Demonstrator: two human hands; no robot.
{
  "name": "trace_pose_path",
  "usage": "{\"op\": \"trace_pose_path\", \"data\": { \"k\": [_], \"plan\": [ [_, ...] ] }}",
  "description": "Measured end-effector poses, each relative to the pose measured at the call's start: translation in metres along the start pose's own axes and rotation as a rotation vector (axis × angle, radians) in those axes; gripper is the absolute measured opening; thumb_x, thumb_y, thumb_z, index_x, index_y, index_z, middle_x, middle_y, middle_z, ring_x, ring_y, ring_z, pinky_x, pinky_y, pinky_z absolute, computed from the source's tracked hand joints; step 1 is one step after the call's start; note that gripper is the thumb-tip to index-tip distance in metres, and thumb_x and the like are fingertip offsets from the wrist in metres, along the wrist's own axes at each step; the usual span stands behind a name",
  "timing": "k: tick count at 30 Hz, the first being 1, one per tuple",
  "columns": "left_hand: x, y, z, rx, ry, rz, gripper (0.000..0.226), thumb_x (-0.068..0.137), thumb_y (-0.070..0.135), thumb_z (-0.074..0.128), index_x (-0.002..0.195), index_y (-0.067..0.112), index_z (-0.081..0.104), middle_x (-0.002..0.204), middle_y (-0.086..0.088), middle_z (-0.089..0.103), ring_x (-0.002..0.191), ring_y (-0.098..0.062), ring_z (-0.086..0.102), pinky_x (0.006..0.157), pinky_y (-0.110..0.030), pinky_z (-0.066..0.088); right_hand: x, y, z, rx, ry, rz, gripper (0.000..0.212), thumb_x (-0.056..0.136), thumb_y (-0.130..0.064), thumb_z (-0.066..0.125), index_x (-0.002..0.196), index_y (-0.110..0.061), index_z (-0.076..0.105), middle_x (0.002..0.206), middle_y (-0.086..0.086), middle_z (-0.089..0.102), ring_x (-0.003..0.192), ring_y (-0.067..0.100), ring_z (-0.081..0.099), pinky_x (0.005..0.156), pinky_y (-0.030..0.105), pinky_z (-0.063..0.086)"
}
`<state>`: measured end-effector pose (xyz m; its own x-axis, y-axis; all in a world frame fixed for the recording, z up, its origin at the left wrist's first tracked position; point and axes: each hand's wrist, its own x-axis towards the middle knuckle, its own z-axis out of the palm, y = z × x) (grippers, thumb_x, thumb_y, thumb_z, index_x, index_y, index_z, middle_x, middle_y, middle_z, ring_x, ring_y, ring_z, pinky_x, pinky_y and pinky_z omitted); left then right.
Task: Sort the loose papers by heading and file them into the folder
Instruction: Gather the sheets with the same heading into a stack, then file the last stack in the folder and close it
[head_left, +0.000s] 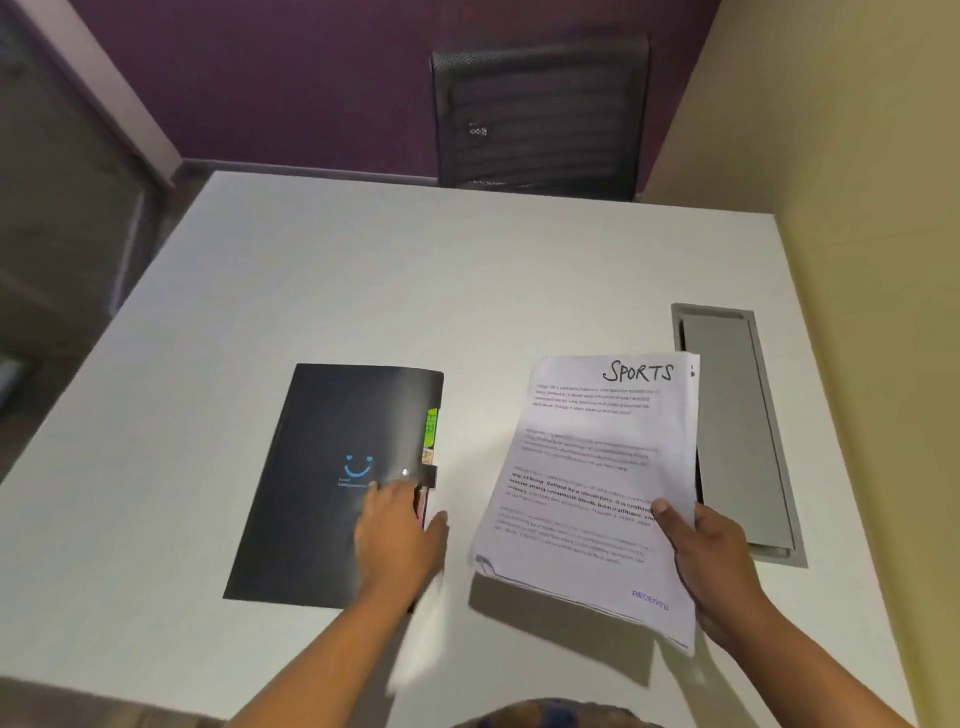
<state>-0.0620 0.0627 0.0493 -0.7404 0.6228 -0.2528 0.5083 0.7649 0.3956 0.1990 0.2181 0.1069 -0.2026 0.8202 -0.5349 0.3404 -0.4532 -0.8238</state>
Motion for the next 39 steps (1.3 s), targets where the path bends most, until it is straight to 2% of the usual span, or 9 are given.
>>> {"op": "trace_pose_path", "data": {
  "k": [6,10,15,18,22,27,31,35,39],
  "plan": [
    [-0.024,-0.042,0.009,0.239,-0.063,-0.136,0.088,0.076,0.056,0.066,0.145,0.013,0.033,0.157,-0.015,0.027,0.147,-0.035,0.021,0.111,-0.046,0.037,-0.019,0.019,-0.003,0.038,0.022,0.057,0.019,0.098,-0.020,0.059,0.101,-0.009,0.074,0.096,0.009,0.078,0.087,0.034,0.074,0.083,0.051,0.059],
    [-0.030,-0.049,0.010,0.259,-0.116,-0.152,0.091,0.082,0.058,0.062,0.152,0.015,0.021,0.161,-0.014,0.016,0.149,-0.035,0.015,0.113,-0.049,0.035,-0.027,0.019,-0.004,0.038,0.026,0.038,0.018,0.098,-0.019,0.059,0.100,-0.007,0.073,0.095,0.012,0.078,0.086,0.035,0.074,0.083,0.053,0.059],
    [-0.031,-0.047,0.005,0.286,-0.212,-0.190,0.085,0.089,0.042,0.058,0.154,0.020,0.009,0.164,-0.009,0.002,0.149,-0.044,0.005,0.112,-0.063,0.028,-0.031,0.025,-0.009,-0.005,0.031,0.007,0.021,0.098,-0.024,0.060,0.096,-0.009,0.074,0.091,0.016,0.077,0.079,0.034,0.070,0.071,0.049,0.053],
    [-0.031,-0.051,0.002,0.302,-0.261,-0.154,0.088,0.091,0.022,0.056,0.155,0.023,-0.004,0.165,-0.007,-0.009,0.148,-0.049,0.005,0.109,-0.060,0.037,-0.033,0.029,-0.012,-0.039,0.045,0.006,0.020,0.098,-0.025,0.060,0.093,-0.012,0.074,0.088,0.017,0.076,0.072,0.033,0.062,0.064,0.043,0.042],
    [-0.030,-0.048,-0.007,0.333,-0.303,-0.084,0.101,0.092,-0.001,0.052,0.151,0.040,-0.018,0.164,-0.006,-0.018,0.148,-0.049,0.004,0.107,-0.060,0.040,-0.036,0.034,-0.016,-0.026,0.043,0.019,0.018,0.097,-0.026,0.061,0.095,-0.015,0.075,0.088,0.014,0.077,0.074,0.032,0.063,0.067,0.043,0.043],
    [-0.032,-0.041,-0.029,0.401,-0.284,0.011,0.098,0.092,0.001,0.056,0.152,0.045,-0.009,0.165,-0.010,-0.005,0.145,-0.043,0.026,0.096,-0.048,0.053,-0.038,0.031,-0.019,-0.033,0.057,-0.004,0.017,0.098,-0.022,0.061,0.095,-0.013,0.074,0.080,0.010,0.077,0.070,0.029,0.060,0.065,0.041,0.042],
    [-0.036,-0.032,-0.049,0.462,-0.274,0.069,0.069,0.090,0.022,0.067,0.147,0.031,0.029,0.164,-0.006,0.013,0.118,-0.026,0.060,0.079,-0.035,0.061,-0.039,0.027,-0.022,-0.002,0.045,-0.033,0.017,0.098,-0.025,0.060,0.097,-0.017,0.075,0.083,0.009,0.078,0.072,0.032,0.061,0.065,0.043,0.042],
    [-0.044,-0.015,-0.081,0.400,-0.126,0.086,0.055,0.095,0.028,0.058,0.146,0.020,0.040,0.161,0.005,0.028,0.110,-0.015,0.064,0.081,-0.029,0.057,-0.040,0.021,-0.024,0.009,0.040,-0.052,0.018,0.098,-0.029,0.059,0.102,-0.019,0.073,0.083,0.003,0.079,0.076,0.035,0.065,0.065,0.044,0.042],
    [-0.061,0.000,-0.100,0.210,0.071,0.109,0.048,0.098,0.035,0.047,0.144,0.019,0.048,0.154,0.005,0.041,0.105,-0.018,0.065,0.079,-0.031,0.057,-0.042,0.013,-0.025,0.031,0.048,-0.088,0.018,0.098,-0.029,0.059,0.101,-0.020,0.074,0.085,0.003,0.079,0.076,0.036,0.064,0.065,0.044,0.042]
  ]
}}
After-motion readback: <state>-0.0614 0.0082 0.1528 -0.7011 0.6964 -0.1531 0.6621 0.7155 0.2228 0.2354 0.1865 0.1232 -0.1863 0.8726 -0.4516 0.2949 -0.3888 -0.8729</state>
